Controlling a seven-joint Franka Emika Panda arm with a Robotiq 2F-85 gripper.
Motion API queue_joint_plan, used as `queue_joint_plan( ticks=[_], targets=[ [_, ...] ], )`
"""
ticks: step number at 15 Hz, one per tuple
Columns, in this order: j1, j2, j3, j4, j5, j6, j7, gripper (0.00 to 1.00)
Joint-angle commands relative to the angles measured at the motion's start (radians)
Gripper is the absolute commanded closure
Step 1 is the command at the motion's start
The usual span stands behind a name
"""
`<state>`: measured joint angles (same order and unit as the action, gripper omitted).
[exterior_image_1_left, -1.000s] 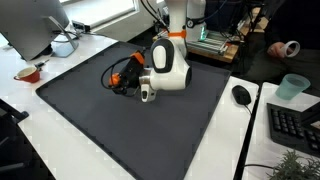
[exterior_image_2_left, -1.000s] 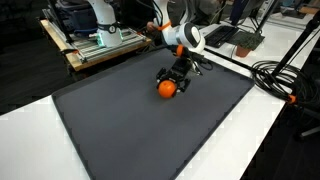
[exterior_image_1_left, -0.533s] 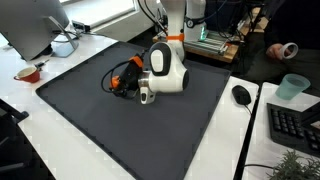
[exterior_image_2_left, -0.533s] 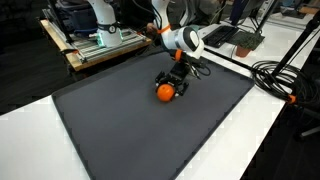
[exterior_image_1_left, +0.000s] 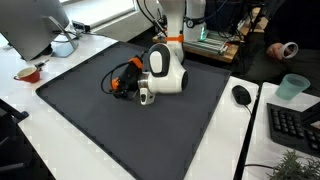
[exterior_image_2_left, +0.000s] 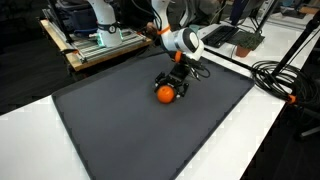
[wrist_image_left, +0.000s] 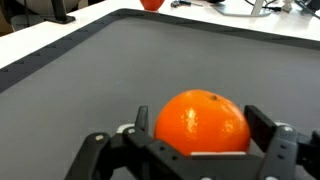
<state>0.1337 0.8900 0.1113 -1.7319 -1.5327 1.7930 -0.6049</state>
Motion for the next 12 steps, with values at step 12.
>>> queue_joint_plan(
  ticks=[12],
  targets=[
    [0.002, -0.257, 0.061, -0.175, 0.121, 0.026, -0.011, 0.0]
  ],
)
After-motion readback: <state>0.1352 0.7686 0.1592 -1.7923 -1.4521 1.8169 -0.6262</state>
